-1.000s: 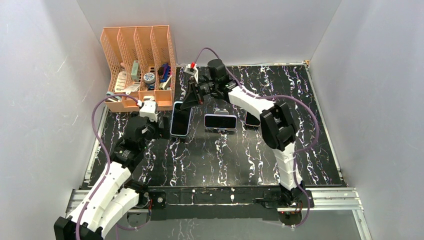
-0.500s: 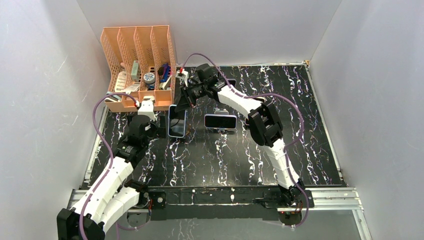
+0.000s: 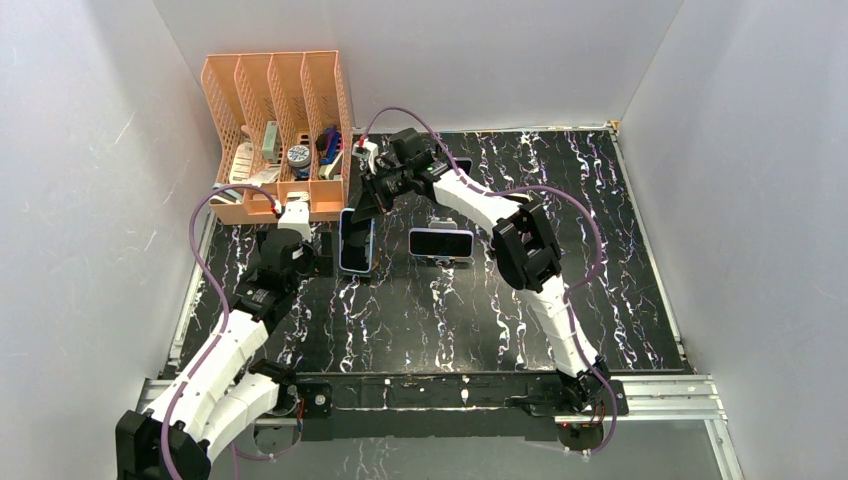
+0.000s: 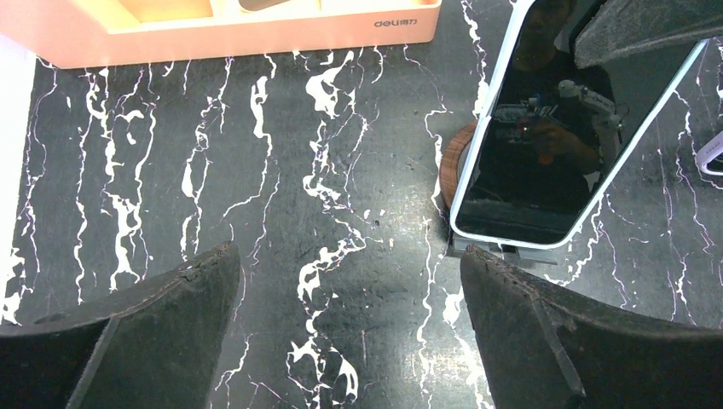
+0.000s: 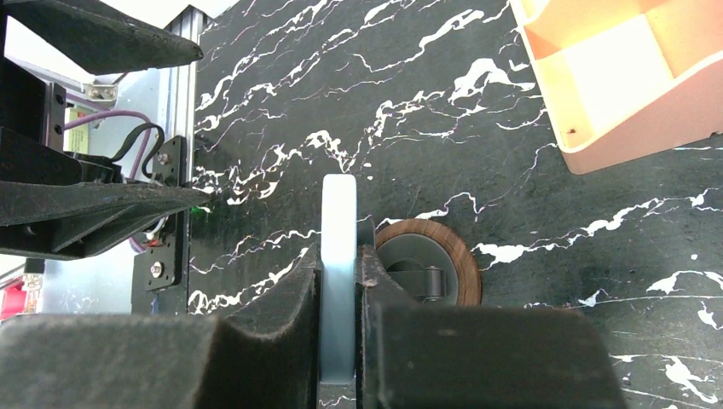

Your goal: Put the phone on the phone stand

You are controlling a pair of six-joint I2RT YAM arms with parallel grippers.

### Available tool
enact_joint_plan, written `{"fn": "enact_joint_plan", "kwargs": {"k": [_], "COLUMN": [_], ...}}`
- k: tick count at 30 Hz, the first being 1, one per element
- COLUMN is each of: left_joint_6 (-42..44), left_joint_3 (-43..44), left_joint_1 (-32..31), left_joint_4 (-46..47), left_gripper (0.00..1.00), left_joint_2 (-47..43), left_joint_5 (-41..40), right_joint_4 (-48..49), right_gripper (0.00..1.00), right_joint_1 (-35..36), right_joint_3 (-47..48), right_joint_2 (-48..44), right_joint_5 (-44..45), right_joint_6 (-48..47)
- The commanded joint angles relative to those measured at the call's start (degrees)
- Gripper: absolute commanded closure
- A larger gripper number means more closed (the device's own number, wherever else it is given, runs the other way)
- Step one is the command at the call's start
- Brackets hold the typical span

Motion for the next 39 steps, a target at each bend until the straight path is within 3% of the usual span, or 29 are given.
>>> {"fn": "enact_joint_plan", "kwargs": {"k": [1, 23, 28, 39], "left_joint_6": [-0.5, -0.4, -0.4, -0.4], "left_joint_3": [0.4, 0.5, 0.5, 0.7], "left_joint_1": [0.3, 0.5, 0.5, 0.5], "left_joint_4": [-0.2, 0.1, 0.1, 0.2], "left_gripper": [0.02, 0.02, 0.02, 0.02], "left_joint_2": [-0.3, 1.2, 1.6, 2.3], "left_joint_5": [-0.1, 0.7, 0.8, 1.0], "right_joint_4": [-0.4, -2.1, -2.4, -4.2], "right_gripper": [0.99, 0.99, 0.72, 0.39], "right_joint_1": [-0.1, -0.1, 0.0, -0.2], "right_joint_3": [4.4, 5.0, 5.2, 6.6], "right_joint_2": [0.4, 2.3, 2.4, 2.6], "right_joint_5": [-1.0, -0.6, -0.7, -1.4], "right_joint_6": [-1.0, -2.0, -2.3, -4.0]}}
